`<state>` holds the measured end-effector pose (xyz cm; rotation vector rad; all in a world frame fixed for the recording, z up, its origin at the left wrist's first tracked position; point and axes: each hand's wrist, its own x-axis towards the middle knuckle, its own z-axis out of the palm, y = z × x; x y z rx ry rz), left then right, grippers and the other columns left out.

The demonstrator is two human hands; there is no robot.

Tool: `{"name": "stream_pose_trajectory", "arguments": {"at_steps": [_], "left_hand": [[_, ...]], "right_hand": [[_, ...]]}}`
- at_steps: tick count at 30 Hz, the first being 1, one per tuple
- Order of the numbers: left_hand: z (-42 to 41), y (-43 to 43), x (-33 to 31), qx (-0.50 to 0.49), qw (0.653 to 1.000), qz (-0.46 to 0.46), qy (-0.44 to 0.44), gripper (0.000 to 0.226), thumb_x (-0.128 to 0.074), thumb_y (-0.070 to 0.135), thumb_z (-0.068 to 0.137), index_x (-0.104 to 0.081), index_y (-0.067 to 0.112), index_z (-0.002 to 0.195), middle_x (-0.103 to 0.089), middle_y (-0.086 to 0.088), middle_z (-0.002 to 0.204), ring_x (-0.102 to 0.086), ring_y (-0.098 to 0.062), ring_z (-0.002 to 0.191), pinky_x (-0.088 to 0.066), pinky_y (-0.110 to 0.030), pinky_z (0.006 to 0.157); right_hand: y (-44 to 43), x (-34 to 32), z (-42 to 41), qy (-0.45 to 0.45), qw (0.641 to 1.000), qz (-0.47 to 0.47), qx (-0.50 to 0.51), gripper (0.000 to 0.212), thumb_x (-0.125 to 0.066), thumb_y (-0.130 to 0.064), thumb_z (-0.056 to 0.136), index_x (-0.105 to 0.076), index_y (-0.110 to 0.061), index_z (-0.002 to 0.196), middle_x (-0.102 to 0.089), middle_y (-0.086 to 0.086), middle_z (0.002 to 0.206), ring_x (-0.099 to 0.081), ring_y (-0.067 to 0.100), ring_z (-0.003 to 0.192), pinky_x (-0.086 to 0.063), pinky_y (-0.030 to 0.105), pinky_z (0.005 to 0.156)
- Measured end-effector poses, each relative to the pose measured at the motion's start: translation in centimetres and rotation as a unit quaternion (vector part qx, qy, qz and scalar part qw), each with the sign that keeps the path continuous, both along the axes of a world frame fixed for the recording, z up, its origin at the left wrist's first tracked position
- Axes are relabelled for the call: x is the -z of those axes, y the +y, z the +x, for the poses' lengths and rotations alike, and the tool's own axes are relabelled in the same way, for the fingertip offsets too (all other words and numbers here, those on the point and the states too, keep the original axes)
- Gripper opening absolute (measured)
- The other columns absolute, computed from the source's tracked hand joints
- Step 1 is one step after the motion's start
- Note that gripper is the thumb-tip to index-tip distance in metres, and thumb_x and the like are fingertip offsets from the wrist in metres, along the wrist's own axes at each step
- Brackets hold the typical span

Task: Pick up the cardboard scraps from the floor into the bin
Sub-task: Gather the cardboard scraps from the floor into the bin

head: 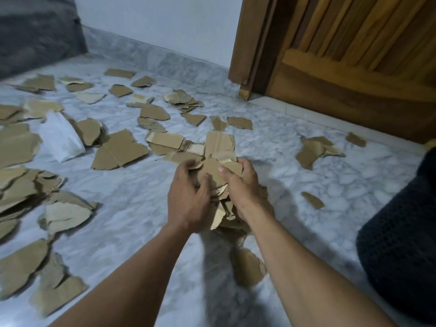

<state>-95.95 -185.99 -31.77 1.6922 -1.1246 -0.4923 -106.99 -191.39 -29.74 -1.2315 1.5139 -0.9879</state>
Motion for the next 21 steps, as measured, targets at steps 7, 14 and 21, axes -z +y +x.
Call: {"name": "stream_pose_trajectory", "arguments": {"at_steps": [7,14,21], "left_hand": [[-5.4,0.5,-10.1,0.069,0.991,-0.109,-0.024,0.034,-0.056,0.039,0.099,-0.054,0.023,0.129,-0.061,0.003,0.124,-0.057,-0.015,0.110,-0.048,-0.035,0.092],[-17.5,0.3,-21.0,0.192,0.960,-0.196,-0.049,0.041,-0.052,0.042,0.101,-0.048,0.021,0.135,-0.054,-0.001,0.134,-0.053,-0.017,0.119,-0.044,-0.033,0.098],[-33.5,0.3,-24.3,0.306,0.923,-0.216,-0.094,0.044,-0.046,0.045,0.104,-0.044,0.017,0.138,-0.051,-0.006,0.137,-0.050,-0.023,0.123,-0.043,-0.036,0.100]], "right_hand": [[2.6,-11.1,-5.9,0.025,0.992,-0.110,0.058,0.041,-0.068,-0.032,0.095,-0.056,-0.018,0.132,-0.058,0.000,0.127,-0.055,0.017,0.110,-0.043,0.029,0.087],[5.1,-22.6,-18.6,0.105,0.959,-0.209,0.159,0.037,-0.066,-0.044,0.093,-0.060,-0.026,0.125,-0.061,-0.004,0.123,-0.058,0.018,0.107,-0.050,0.037,0.090],[7.8,-25.8,-35.3,0.125,0.934,-0.224,0.250,0.039,-0.063,-0.042,0.098,-0.059,-0.020,0.129,-0.059,-0.001,0.126,-0.056,0.018,0.109,-0.045,0.033,0.087]]}}
